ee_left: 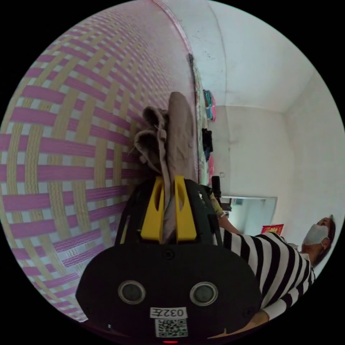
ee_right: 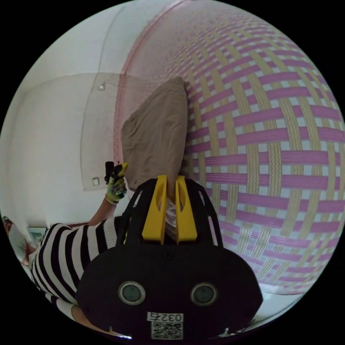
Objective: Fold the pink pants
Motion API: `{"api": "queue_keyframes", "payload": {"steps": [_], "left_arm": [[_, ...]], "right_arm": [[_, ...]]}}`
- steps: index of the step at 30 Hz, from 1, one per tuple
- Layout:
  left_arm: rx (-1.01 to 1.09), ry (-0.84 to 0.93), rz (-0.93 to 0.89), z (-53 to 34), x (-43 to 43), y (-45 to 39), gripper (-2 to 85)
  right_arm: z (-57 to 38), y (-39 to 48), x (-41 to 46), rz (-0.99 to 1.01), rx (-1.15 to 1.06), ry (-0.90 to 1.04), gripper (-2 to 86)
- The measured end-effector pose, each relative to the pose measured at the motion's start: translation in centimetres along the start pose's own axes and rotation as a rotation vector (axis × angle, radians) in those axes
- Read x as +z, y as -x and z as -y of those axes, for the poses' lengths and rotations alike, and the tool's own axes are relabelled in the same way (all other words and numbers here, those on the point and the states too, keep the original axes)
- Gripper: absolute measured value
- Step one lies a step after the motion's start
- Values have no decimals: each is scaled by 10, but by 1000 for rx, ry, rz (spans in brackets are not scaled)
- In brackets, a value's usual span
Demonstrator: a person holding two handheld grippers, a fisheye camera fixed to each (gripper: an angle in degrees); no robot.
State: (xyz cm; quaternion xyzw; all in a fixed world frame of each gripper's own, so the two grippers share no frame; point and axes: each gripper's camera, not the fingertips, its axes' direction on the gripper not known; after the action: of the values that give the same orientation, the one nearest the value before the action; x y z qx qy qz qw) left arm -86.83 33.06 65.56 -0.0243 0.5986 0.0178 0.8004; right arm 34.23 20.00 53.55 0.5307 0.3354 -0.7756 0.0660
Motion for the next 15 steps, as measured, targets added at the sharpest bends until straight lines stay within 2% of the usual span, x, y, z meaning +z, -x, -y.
{"api": "queue_keyframes", "payload": {"steps": [8,15], "left_arm": [[121,125,-203,0,20,14,-2],[172,294,-305,11,102,47,-2]], "right_arm": [[-121,134,-32,2,-3,-230,37],[-237,229,-102,-69,20,-412,37]]}}
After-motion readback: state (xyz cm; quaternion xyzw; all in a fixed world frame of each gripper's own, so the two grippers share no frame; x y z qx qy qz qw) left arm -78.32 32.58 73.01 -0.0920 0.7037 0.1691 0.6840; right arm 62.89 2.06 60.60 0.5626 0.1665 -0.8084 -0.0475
